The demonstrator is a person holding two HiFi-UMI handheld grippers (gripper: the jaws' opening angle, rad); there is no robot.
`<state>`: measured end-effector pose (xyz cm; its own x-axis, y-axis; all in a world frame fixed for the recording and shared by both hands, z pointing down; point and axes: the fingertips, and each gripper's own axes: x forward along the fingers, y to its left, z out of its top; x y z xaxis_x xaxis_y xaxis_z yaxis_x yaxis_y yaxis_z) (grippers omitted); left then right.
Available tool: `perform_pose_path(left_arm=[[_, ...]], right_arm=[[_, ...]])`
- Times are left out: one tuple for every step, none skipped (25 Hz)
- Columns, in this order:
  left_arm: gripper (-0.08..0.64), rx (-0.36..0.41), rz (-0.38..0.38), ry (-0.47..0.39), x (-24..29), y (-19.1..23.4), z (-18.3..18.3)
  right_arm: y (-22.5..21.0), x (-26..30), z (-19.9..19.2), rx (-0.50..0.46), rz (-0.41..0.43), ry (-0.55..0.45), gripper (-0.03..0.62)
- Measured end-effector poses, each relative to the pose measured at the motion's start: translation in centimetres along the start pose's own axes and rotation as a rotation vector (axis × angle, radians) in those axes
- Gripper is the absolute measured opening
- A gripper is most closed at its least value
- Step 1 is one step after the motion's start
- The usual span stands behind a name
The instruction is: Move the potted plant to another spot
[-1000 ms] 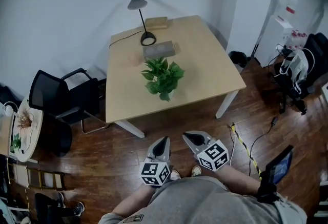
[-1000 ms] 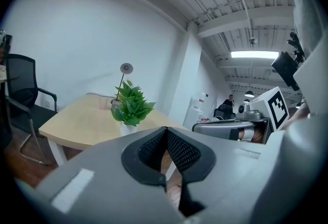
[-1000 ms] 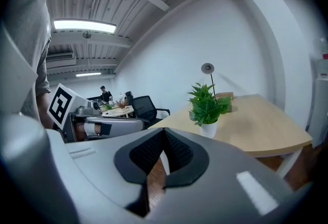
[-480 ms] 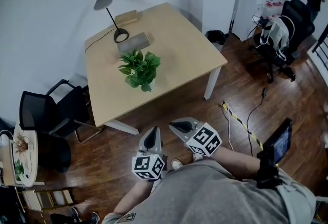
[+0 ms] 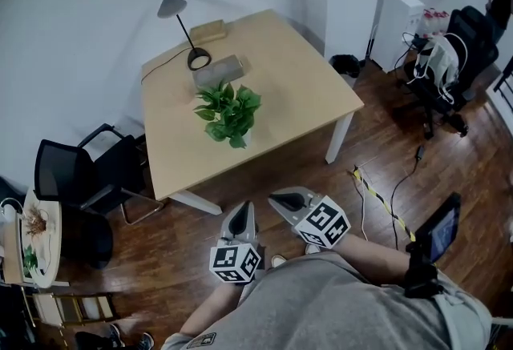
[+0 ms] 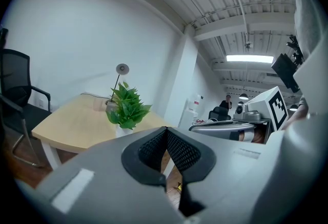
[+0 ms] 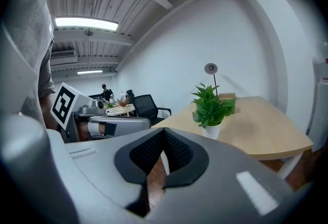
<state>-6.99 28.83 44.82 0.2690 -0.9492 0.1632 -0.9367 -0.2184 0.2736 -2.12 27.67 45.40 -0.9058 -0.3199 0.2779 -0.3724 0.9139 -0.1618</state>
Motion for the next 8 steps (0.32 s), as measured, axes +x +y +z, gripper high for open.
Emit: perform_pose_path(left_arm=[[-0.006,0.001,0.000,-0.004,0.19,0.07,0.10],[-0.006,0.001,0.000,-0.007,0.38,0.12,0.21],[-0.006,0.001,0.000,-0.010,0.55,0.13,0.31],[-0.006,0.001,-0.001,-0.011,0.67,0.12,0.40],[-0.006,0.002,-0.003,-0.011,0.75,0.07,0.49],[-0.006,0.004,-0.006,-0.011,0.80,-0.01,0.60],[-0.006,0.007,-0.009,-0.012,0.84,-0.12,0.71],[-0.006,0.009,-0.013,-0.013,0.89,-0.23,0.84]], right_arm=[[-0.15,0.14,0.08,-0.003,0.002,0.000,0.006],[-0.32,0.27,0.17,-0.005,0.003,-0.001,0.006],[-0.47,0.37,0.27,-0.007,0.003,-0.001,0.006],[-0.58,0.43,0.37,-0.008,0.002,-0.003,0.006],[-0.63,0.45,0.49,-0.009,0.001,-0.004,0.006],[-0.64,0.44,0.61,-0.009,0.001,-0.007,0.006],[-0.63,0.41,0.75,-0.010,0.000,-0.010,0.006],[-0.62,0.38,0.89,-0.010,-0.001,-0.013,0.006]])
